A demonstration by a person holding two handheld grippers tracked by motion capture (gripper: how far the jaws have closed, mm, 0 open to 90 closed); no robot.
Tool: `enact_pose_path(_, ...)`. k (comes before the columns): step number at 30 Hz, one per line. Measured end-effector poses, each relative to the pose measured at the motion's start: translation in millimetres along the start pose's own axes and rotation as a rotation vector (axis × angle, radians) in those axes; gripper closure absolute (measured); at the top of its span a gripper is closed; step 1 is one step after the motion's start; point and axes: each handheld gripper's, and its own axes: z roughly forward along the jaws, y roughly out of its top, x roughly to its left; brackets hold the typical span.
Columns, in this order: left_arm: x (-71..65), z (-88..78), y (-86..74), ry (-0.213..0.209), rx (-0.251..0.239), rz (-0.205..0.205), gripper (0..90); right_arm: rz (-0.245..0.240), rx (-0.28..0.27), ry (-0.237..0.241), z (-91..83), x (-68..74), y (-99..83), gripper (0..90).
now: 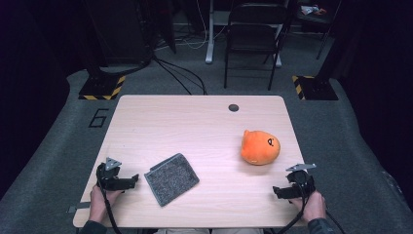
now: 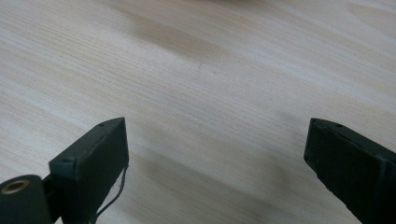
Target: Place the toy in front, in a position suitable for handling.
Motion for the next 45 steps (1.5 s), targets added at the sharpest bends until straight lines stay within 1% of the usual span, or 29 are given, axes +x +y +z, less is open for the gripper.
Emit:
enact_pose_path(1,0.0,0.1,0.0,0.0,-0.001,0.0,0.0,0.005,-0.006,0.0,-0.4,0.5,0.2,5.7)
enact_pose_path(2,0.0,0.1,0.0,0.0,-0.001,0.0,0.0,-0.006,-0.006,0.003,-0.6,0.0,0.4,5.8)
enact_pose_path(4,-0.2,0.2,-0.1,0.004,-0.002,0.0,0.0,0.008,-0.006,0.004,-2.3,1.2,1.1,5.8)
enact_pose_path(5,0.0,0.0,0.0,0.0,0.0,0.0,0.0,0.001,-0.01,0.008,-2.4,0.8,1.6,5.8)
enact_pose_path(7,0.0,0.0,0.0,0.0,0.0,0.0,0.0,0.007,-0.007,0.008,-3.0,1.6,1.9,5.8)
enact_pose_path(11,0.2,0.1,0.0,-0.001,0.0,0.001,0.0,-0.003,-0.012,0.005,-4.9,2.6,4.7,5.7)
enact_pose_path(12,0.2,0.1,0.0,-0.001,-0.001,0.001,0.0,0.002,-0.021,0.007,-5.5,2.8,5.5,5.7)
enact_pose_path(13,0.0,0.4,-0.1,0.001,-0.004,0.001,0.0,-0.01,-0.024,0.007,-6.0,2.2,6.2,5.8)
enact_pose_path(14,0.1,0.4,-0.1,0.0,-0.004,0.001,0.0,0.002,-0.024,0.008,-7.1,3.2,7.0,5.8)
enact_pose_path(20,0.0,0.4,-0.1,0.001,-0.004,0.001,0.0,-0.012,-0.049,0.01,-11.5,2.4,12.7,5.9)
enact_pose_path(21,0.0,0.4,-0.1,0.0,-0.004,0.001,0.0,-0.002,-0.052,0.013,-12.7,2.9,13.6,6.0)
enact_pose_path(22,0.2,0.1,0.0,-0.002,0.0,0.002,0.0,-0.003,-0.056,0.016,-13.1,2.4,15.0,5.9)
enact_pose_path(23,0.2,0.1,0.0,-0.002,-0.001,0.002,0.0,-0.014,-0.06,0.017,-13.6,1.5,16.3,5.9)
enact_pose_path(25,0.2,0.1,0.0,-0.002,-0.001,0.002,0.0,-0.005,-0.065,0.022,-14.7,2.4,19.2,5.8)
enact_pose_path(28,0.2,0.0,0.0,-0.002,0.0,0.002,0.0,-0.015,-0.076,0.026,-16.2,2.9,22.4,5.7)
enact_pose_path(29,0.1,0.3,-0.1,0.0,-0.004,0.001,0.0,-0.025,-0.081,0.025,-17.1,3.1,24.2,5.7)
enact_pose_path(31,0.3,0.1,0.0,-0.002,0.0,0.002,0.0,-0.02,-0.097,0.03,-20.1,4.5,30.8,5.3)
enact_pose_path(32,0.2,0.1,-0.1,-0.002,-0.002,0.002,0.0,-0.026,-0.099,0.03,-20.4,4.3,31.8,5.3)
enact_pose_path(33,0.1,0.3,-0.2,0.0,-0.004,0.002,0.0,-0.017,-0.1,0.032,-21.4,4.9,33.7,5.3)
enact_pose_path(34,0.1,0.2,-0.1,-0.001,-0.003,0.001,0.0,-0.028,-0.108,0.03,-21.2,4.2,35.9,5.1)
enact_pose_path(36,0.1,0.3,-0.2,0.0,-0.004,0.002,0.0,-0.028,-0.111,0.032,-21.3,4.2,38.0,5.1)
enact_pose_path(37,0.1,0.4,-0.2,0.0,-0.005,0.001,0.0,-0.028,-0.114,0.034,-21.4,4.9,42.9,5.0)
enact_pose_path(39,0.2,0.2,-0.1,-0.002,-0.002,0.002,0.0,-0.026,-0.117,0.035,-21.7,4.9,44.6,4.9)
enact_pose_path(40,0.2,0.2,-0.1,-0.002,-0.002,0.002,0.0,-0.027,-0.127,0.032,-22.4,3.8,49.4,4.6)
enact_pose_path(45,0.2,0.4,-0.2,0.0,-0.005,0.002,0.0,-0.025,-0.147,0.025,-23.1,1.5,59.4,4.2)
